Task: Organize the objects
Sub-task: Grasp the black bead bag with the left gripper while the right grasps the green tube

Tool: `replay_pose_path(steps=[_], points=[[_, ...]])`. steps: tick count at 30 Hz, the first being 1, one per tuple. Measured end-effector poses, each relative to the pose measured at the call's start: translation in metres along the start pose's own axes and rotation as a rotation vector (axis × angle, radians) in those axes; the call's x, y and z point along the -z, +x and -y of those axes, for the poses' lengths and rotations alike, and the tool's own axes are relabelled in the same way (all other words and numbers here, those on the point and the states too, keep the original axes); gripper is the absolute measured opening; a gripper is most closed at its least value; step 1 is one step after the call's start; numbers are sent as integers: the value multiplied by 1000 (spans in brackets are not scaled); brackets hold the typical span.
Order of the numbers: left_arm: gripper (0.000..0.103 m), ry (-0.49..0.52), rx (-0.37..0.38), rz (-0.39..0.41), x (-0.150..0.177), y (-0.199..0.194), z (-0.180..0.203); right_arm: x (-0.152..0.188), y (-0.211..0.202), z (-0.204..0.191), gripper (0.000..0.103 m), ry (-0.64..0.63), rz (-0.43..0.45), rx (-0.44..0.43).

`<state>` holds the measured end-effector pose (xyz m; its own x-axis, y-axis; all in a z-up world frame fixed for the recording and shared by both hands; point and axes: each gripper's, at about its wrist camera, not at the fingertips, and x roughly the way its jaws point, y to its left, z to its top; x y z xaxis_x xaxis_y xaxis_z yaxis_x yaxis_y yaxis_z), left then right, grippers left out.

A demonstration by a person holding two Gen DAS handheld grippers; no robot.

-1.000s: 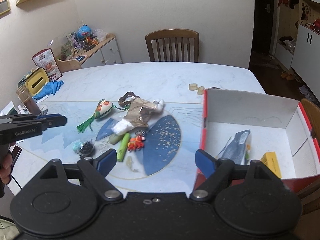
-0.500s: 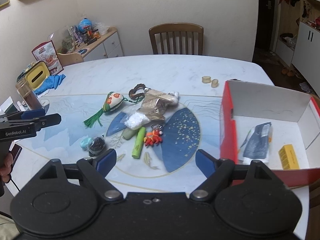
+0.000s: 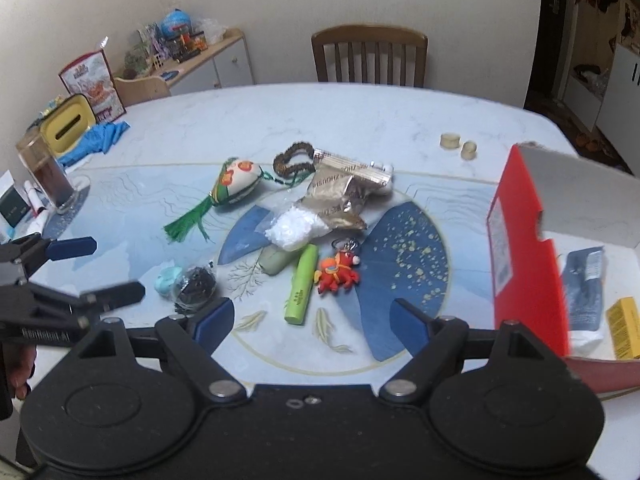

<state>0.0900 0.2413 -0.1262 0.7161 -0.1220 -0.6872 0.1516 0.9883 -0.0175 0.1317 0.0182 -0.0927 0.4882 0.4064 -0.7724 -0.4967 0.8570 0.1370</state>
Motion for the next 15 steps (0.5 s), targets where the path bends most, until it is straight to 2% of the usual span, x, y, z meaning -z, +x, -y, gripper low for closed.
replay_pose_path(steps=[2, 6, 9, 15], points=[[103, -35, 32, -34, 3, 9, -7, -1, 10, -2, 82, -3, -14, 3], [103, -91, 36, -61, 8, 21, -16, -2, 28, -7, 81, -14, -30, 19], [103, -67, 25, -42, 8, 22, -11, -2, 42, -8, 79, -18, -45, 45], [103, 23, 58, 0, 3, 24, 11, -3, 64, -11, 71, -20, -80, 64]])
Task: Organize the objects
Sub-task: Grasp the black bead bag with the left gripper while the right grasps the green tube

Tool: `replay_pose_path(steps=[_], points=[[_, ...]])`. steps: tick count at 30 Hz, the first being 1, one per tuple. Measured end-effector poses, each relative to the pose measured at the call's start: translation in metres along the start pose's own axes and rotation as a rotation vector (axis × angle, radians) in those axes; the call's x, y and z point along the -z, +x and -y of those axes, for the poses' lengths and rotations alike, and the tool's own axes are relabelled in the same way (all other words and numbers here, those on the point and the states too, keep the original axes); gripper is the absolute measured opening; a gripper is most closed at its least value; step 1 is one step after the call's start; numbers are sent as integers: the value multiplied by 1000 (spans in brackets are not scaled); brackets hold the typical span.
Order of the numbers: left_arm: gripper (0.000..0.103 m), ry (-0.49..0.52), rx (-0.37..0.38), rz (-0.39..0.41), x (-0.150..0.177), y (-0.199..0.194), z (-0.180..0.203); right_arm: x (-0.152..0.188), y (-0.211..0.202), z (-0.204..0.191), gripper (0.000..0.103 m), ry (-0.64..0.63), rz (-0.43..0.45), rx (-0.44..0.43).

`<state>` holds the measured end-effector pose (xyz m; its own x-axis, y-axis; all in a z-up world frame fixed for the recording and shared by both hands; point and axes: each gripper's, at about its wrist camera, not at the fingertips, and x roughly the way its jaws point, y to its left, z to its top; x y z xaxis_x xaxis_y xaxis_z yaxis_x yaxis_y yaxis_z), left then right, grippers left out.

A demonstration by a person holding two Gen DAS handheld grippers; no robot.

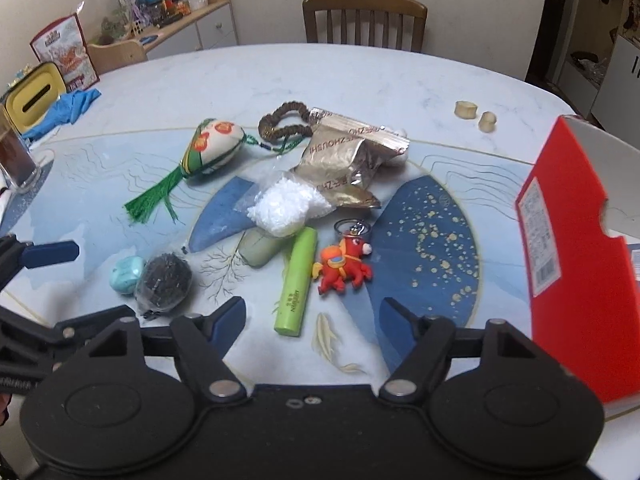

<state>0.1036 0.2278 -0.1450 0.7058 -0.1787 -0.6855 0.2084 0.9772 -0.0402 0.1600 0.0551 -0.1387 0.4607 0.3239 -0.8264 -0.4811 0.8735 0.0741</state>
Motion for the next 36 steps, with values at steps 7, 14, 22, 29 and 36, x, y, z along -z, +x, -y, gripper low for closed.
replay_pose_path(steps=[7, 14, 22, 29, 36], points=[[101, 122, 27, 13, -8, 12, 27, -3, 17, -9, 57, -15, -30, 12], [72, 190, 28, -20, -11, 26, 42, -7, 29, -13, 43, -13, -47, 17], [60, 207, 22, -46, -15, 33, 47, -8, 36, -18, 35, -26, -47, 22], [38, 184, 13, -57, -16, 32, 45, -9, 36, -15, 16, -9, -42, 13], [31, 145, 12, -59, -17, 28, 41, -2, 21, -8, 15, 27, -31, -50]])
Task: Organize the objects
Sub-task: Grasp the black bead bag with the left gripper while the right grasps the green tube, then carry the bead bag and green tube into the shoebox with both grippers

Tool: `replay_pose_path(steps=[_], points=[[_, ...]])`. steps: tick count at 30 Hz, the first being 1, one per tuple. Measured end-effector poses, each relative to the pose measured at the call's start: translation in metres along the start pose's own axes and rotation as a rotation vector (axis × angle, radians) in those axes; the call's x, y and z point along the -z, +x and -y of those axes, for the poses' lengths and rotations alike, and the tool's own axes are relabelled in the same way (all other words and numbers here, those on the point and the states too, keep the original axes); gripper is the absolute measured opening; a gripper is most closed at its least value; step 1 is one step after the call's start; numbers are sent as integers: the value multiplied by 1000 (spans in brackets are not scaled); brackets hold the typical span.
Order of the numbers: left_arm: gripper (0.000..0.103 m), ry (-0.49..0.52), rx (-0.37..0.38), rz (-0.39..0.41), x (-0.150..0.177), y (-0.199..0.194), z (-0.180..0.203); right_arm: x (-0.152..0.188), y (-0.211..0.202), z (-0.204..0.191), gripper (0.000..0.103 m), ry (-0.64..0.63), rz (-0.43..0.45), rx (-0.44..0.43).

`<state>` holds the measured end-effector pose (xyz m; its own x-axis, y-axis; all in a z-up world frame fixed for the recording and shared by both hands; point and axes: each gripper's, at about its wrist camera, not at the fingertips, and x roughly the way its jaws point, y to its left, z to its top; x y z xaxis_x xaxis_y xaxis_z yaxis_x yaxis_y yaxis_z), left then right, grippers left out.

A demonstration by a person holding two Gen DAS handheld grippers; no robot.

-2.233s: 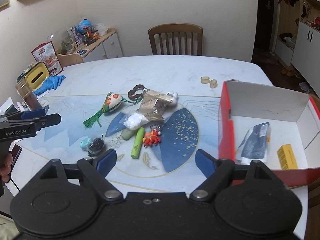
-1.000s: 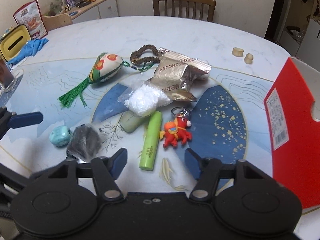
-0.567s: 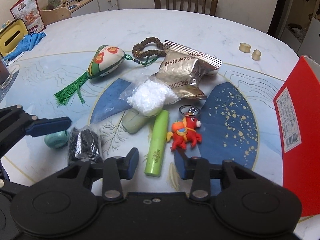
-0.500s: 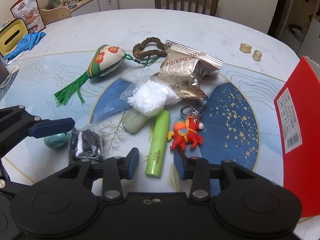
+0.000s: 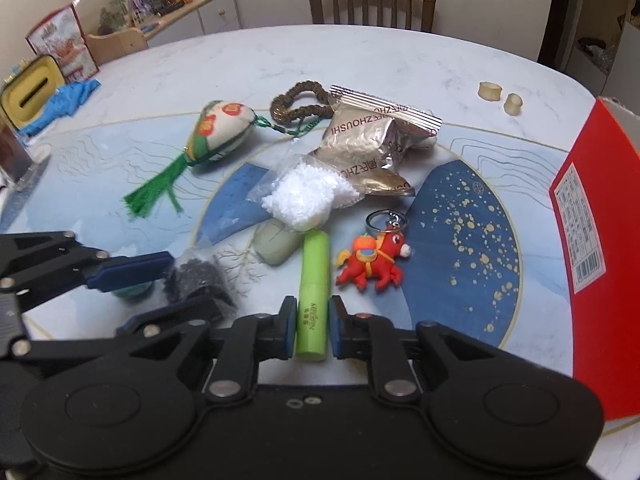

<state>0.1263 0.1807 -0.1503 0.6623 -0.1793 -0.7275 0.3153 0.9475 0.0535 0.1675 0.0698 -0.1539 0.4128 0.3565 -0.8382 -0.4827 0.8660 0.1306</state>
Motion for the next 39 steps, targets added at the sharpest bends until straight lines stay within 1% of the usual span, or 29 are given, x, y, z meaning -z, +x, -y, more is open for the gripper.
replay_pose_path(steps=[5, 8, 14, 20, 23, 29, 34, 39], points=[[30, -34, -1, -10, 0, -3, -2, 7, -21, 6, 15, 22, 8, -51], [29, -61, 1, -12, -1, -7, -2, 10, -31, 11, 15, 34, 13, -62], [29, -101, 12, 19, -13, -24, 3, 15, -61, 28, 15, 59, 60, -74], [29, -121, 30, 79, -40, -49, 15, 14, -101, 50, 15, 71, 129, -76], [29, -120, 47, 114, -57, -58, 27, 11, -121, 65, 15, 79, 169, -71], [29, -86, 81, 178, -93, -69, 62, 6, -155, 100, 15, 102, 240, -47], [29, -53, 99, 199, -117, -64, 94, 6, -175, 139, 15, 133, 283, -12], [29, -29, 114, 206, -138, -56, 128, 12, -189, 181, 15, 173, 305, 27]])
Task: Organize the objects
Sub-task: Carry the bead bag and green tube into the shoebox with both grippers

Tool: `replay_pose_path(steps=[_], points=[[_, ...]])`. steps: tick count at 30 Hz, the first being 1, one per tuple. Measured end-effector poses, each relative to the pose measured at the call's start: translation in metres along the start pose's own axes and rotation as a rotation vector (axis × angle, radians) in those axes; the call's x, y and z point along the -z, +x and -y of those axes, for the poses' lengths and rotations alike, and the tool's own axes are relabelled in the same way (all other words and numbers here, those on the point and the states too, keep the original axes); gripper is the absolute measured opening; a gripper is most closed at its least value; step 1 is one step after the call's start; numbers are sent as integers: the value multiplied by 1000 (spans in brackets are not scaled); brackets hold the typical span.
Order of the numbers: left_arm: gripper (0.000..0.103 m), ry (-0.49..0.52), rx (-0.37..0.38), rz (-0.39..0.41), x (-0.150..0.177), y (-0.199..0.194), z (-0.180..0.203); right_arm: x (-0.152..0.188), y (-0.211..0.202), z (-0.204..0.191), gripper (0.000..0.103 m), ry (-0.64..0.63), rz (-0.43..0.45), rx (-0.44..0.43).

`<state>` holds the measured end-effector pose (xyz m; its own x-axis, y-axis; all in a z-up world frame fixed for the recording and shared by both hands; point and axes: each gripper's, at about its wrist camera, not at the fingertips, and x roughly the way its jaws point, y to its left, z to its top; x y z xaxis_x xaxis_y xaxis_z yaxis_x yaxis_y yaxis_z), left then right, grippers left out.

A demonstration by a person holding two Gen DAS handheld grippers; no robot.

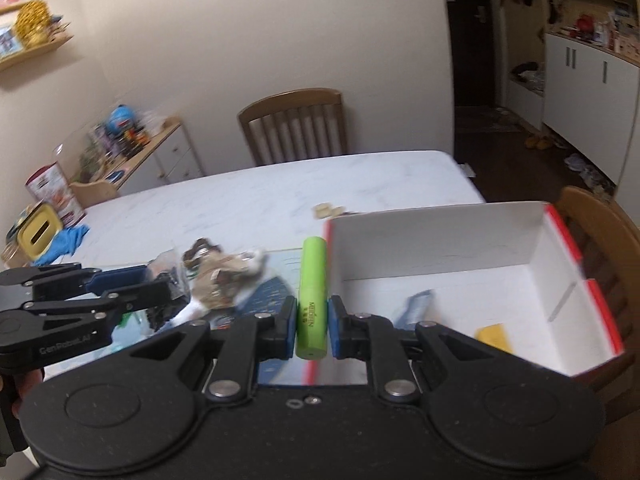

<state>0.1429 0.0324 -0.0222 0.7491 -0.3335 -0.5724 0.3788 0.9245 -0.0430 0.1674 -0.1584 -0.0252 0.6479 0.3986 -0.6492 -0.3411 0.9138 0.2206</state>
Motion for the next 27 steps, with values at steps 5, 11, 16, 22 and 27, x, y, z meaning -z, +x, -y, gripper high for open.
replay_pose_path(steps=[5, 11, 16, 22, 27], points=[[29, 14, 18, -4, -13, 20, 28, -1, -9, 38, 15, 20, 19, 43], [29, 35, 44, -27, -23, 46, 63, 0, -16, 80, 15, 37, 20, 79], [29, 40, 62, -56, -28, 65, 87, 3, -14, 106, 15, 45, 5, 99], [29, 60, 68, -108, -33, 96, 110, 8, -4, 131, 15, 37, -18, 118], [29, 89, 65, -145, -38, 121, 127, 9, 9, 144, 15, 27, -49, 121]])
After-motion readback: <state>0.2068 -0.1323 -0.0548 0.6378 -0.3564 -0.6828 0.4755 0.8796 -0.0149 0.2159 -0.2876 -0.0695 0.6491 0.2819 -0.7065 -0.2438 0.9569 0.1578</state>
